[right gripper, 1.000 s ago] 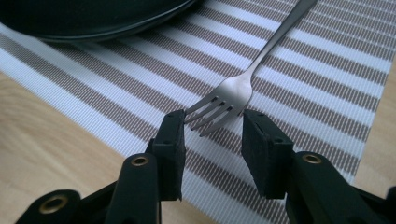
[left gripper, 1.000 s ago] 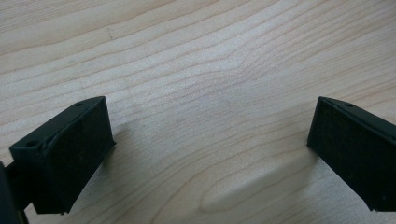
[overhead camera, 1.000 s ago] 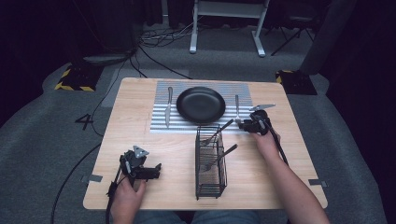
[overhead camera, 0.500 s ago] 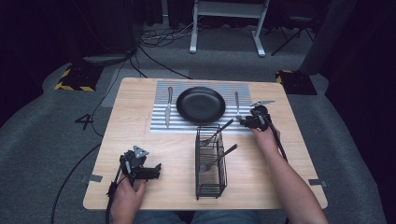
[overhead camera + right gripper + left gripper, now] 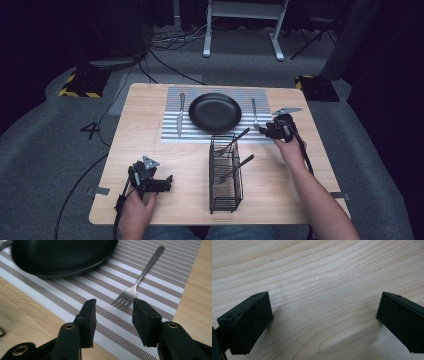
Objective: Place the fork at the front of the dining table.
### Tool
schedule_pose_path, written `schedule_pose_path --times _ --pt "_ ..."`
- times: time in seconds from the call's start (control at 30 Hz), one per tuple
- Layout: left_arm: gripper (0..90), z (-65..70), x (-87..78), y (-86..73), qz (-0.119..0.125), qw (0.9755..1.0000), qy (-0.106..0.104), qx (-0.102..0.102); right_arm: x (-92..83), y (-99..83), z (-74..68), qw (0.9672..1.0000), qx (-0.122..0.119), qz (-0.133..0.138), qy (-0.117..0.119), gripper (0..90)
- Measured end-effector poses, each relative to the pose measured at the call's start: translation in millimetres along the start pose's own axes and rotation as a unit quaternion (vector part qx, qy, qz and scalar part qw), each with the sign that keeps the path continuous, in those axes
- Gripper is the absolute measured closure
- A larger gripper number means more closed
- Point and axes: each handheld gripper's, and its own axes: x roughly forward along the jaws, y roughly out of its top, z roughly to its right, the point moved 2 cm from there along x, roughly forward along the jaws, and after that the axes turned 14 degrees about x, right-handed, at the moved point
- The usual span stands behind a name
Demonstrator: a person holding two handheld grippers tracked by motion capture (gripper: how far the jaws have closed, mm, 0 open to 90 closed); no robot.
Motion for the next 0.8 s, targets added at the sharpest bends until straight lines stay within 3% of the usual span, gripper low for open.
schedule_pose_path --times 0.2,0.4,0.67,0.8 --pt "0.2 0.0 0.0 0.0 0.0 1.0 0.0 0.0 -35.7 2.2 -14.5 0.9992 -0.024 0.018 0.027 47.0" --pt "0.2 0.1 0.0 0.0 0.0 1.0 0.0 0.0 -70.3 -6.2 -25.7 0.9963 -0.052 0.042 0.054 38.6" --pt "0.2 0.1 0.0 0.0 0.0 1.0 0.0 0.0 -102.9 -41.7 -21.3 0.9943 -0.047 0.035 0.089 26.9" --pt "0.2 0.0 0.0 0.0 0.0 1.0 0.0 0.0 -114.4 -57.9 -14.7 0.9916 -0.031 0.039 0.119 13.3"
